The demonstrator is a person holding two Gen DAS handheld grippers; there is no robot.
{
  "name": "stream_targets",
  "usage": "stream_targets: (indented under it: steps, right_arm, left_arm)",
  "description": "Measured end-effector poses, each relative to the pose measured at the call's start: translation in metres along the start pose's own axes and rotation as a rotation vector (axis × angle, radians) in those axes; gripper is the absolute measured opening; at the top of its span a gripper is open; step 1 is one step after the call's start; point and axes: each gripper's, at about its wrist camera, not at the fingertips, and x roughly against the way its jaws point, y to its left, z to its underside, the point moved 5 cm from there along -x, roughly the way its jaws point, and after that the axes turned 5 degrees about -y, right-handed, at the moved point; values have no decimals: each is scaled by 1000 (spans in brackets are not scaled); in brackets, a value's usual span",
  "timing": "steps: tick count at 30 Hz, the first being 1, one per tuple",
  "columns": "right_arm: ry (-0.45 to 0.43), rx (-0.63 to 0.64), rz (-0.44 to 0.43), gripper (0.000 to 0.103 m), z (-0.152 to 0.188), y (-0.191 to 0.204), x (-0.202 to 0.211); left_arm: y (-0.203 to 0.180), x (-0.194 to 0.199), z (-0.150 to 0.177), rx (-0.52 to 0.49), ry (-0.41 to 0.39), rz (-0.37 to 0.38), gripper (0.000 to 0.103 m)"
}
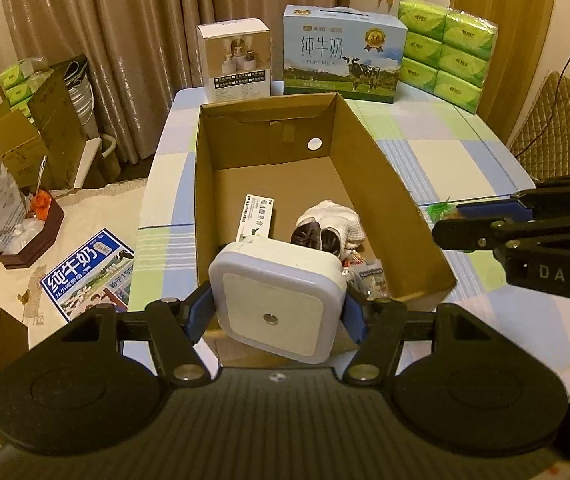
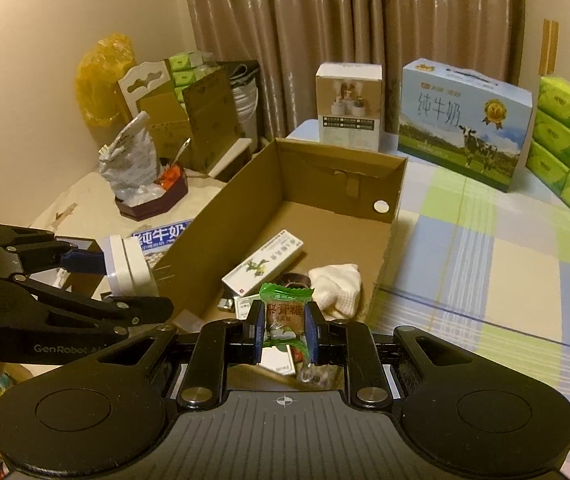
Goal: Organize objects
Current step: 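Lower the night light into the box and open the left tool while the right tool lowers the candy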
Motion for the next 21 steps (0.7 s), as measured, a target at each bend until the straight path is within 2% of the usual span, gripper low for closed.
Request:
stream_targets:
  steps: [14,21]
  right_arm:
    - [23,-29,14,18,-45,-27,-42]
    - [44,-46,27,18,-60,-41,-67]
  left_arm:
    - [13,-45,-51,-55,46,39,60]
    - [21,-74,-63,-56,85,41,61]
